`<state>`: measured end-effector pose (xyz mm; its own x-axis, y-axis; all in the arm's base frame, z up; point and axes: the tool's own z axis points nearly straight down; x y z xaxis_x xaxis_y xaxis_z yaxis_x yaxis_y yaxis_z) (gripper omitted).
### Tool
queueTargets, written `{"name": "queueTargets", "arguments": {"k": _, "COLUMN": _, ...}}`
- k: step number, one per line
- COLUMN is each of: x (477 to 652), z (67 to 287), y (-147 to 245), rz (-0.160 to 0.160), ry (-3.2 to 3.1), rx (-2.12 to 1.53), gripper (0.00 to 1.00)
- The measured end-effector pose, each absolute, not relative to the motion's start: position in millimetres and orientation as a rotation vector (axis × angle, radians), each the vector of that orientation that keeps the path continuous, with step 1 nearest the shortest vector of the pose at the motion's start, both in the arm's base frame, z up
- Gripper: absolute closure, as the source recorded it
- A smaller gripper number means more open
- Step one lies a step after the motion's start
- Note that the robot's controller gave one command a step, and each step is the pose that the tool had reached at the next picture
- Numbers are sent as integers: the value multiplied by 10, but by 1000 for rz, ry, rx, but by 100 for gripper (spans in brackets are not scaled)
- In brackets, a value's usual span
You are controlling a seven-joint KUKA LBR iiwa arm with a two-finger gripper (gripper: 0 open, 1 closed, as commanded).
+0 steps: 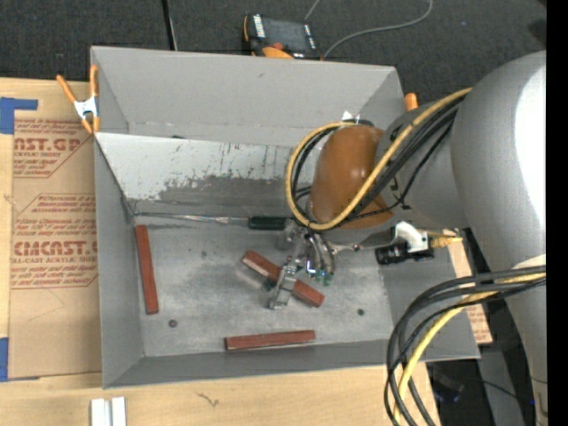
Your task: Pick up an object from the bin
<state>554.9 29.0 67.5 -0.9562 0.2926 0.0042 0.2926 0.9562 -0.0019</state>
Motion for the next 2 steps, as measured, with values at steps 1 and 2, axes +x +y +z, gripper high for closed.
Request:
{"name": "queueTargets", "arguments": {"k": 1, "x": 5569, "z": 704, "y": 314, "rz": -4, "ry": -3108, "rx": -460, "gripper": 100}}
{"name": "queueTargets", "arguments": {"k": 2, "x": 5569, "z": 704, "y": 313, "rz": -4, "ry": -3108, "rx": -460, "gripper": 100}}
